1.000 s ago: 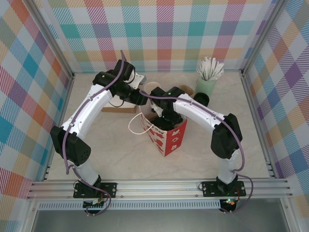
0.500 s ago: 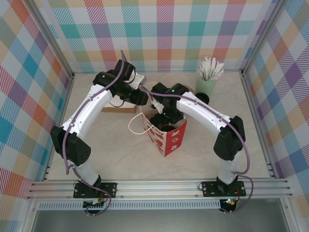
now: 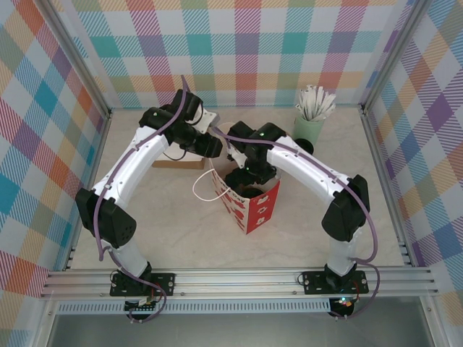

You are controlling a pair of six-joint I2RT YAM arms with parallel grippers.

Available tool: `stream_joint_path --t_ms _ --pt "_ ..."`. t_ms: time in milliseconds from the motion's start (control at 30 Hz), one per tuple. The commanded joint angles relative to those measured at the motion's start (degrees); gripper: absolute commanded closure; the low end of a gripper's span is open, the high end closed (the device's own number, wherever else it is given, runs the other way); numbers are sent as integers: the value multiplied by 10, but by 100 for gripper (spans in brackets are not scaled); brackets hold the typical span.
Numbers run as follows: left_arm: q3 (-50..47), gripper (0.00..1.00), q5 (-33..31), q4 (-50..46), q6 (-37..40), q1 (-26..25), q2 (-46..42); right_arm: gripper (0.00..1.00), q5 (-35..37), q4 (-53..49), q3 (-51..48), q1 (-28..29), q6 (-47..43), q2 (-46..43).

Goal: Pack the takeout coffee

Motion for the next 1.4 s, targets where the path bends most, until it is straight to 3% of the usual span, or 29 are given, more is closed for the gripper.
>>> stream_joint_path --t_ms 0,1000,1367 --pt "-6 48 10 1 -3 3 3 0 -9 -21 23 -4 11 -24" --pt "-4 46 10 2 -2 2 4 0 9 -88 137 -5 30 -58" --pt "25 38 18 8 -17 3 -3 2 -16 -83 188 -37 48 -87"
